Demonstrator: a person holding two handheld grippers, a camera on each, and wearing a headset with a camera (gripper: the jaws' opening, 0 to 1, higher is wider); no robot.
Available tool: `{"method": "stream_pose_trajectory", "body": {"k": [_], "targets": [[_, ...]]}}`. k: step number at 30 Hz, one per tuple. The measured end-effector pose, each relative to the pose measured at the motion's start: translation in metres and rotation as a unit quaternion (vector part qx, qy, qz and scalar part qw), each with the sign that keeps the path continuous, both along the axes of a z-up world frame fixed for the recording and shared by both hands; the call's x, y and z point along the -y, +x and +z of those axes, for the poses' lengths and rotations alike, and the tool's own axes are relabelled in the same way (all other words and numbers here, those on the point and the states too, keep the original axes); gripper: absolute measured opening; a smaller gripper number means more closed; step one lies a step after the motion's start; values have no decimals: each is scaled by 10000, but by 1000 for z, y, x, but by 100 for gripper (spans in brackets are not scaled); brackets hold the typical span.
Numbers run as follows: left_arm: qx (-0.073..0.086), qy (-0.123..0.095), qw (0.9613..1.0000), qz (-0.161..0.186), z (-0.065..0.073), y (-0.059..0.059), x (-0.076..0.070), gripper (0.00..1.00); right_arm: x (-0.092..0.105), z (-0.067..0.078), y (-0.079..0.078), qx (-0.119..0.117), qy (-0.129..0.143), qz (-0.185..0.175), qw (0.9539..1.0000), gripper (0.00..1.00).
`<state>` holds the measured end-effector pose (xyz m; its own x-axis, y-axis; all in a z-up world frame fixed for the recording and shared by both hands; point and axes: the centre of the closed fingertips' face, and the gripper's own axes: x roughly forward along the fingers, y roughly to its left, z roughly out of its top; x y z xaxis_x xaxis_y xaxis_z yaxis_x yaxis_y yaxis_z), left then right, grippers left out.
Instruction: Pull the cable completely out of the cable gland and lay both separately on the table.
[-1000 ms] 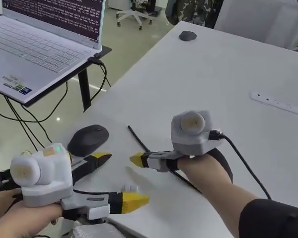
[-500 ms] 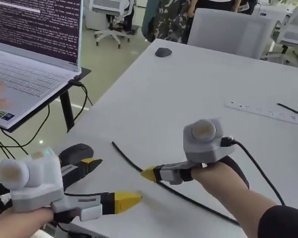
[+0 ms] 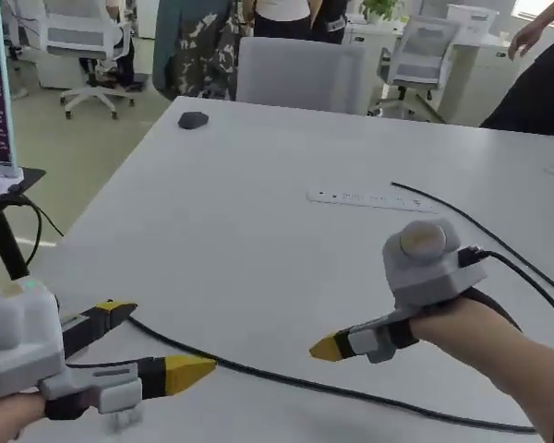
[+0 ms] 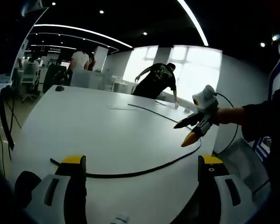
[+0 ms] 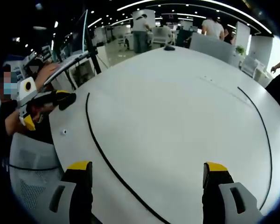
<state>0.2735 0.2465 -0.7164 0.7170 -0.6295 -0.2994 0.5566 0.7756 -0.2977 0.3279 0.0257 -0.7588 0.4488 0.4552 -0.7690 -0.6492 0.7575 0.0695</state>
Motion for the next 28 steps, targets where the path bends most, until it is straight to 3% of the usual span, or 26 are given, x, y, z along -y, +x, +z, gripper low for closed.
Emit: {"method": "stream_pose_trajectory", "body": {"k": [1,5,8,10,12,21,26,28], "targets": [[-12,59,10000,8,1,2,2,99,8,2,-4,6,24,-59,10000,100],[213,-28,9997,-152,16,4,15,99,46,9,-23,-67,306,-397,9987,100],[123,46,9996,-261,15,3,22,99,71,7,-34,-172,445,-602,9970,100],[100,88,9994,-324,15,1,26,99,81,9,-39,-180,730,-864,9934,100],[100,97,9993,-349,15,-1,28,99,86,12,-44,-188,977,-1022,9898,100],[-14,196,9989,-419,17,-5,33,99,96,14,-52,-26,1119,-1165,9869,100],[12,265,9984,-503,16,-10,34,99,95,14,-55,8,1124,-1157,9869,100],[-77,505,9973,-533,9,-12,30,99,94,14,-55,7,1127,-1147,9870,100]]}}
